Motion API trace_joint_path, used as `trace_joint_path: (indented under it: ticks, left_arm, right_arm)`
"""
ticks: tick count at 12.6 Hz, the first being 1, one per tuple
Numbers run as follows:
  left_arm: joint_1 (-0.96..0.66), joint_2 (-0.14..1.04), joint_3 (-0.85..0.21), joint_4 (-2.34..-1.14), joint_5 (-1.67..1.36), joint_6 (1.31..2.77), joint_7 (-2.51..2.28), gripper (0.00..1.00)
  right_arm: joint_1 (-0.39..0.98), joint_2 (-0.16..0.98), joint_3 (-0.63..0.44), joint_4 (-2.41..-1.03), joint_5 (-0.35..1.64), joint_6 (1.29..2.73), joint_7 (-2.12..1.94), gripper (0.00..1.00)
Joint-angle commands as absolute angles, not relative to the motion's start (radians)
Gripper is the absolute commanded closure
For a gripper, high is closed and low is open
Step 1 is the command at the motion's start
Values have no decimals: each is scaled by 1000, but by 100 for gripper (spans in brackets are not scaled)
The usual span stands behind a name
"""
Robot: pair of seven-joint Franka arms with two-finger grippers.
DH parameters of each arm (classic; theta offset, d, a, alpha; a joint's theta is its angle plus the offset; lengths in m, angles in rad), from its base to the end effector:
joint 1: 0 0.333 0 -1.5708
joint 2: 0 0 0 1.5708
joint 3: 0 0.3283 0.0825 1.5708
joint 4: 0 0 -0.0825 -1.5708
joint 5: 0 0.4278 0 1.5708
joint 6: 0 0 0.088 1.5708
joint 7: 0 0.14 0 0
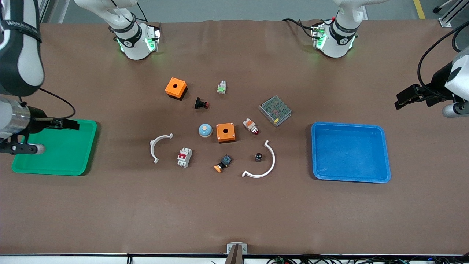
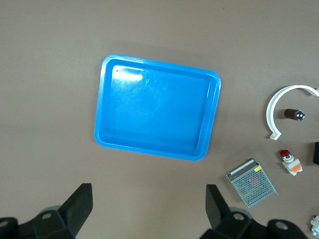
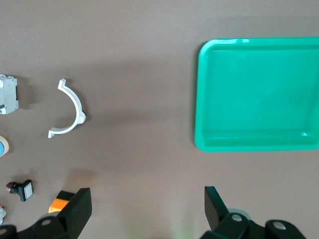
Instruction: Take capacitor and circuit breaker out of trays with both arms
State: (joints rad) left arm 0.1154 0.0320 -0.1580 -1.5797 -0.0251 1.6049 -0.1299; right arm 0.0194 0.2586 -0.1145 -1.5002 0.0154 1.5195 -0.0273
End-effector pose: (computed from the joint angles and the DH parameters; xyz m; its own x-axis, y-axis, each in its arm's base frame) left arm 0.6101 -0.0281 0.5831 0.9961 0.0880 -0.0103 0.0883 -0.9957 0.0290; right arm 0.6493 -0.0531 0.4745 0.9695 -0.0675 -0.2357 -0.0676 -0.9977 0.0077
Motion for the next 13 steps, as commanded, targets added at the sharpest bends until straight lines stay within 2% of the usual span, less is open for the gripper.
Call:
trace_joint_path:
  ticks: [1, 5, 11, 13]
  left_arm:
    - [123, 31, -164, -1572, -26, 1612, -121, 0]
    - [120, 31, -164, -1556, -23, 1612, -121, 0]
    - [101, 28, -150, -1554, -25, 1611, -127, 0]
    - [-2, 26, -57, -1555, -23, 1611, -127, 0]
  right_arm:
    - [-28, 258, -92, -1468, 11, 1485, -51, 0]
    - [-18, 268, -89, -1418, 3, 1486, -40, 0]
    - [-18, 253, -87, -1420, 14, 1447, -35, 0]
    - [-21, 207, -89, -1442, 14, 1437, -37, 0]
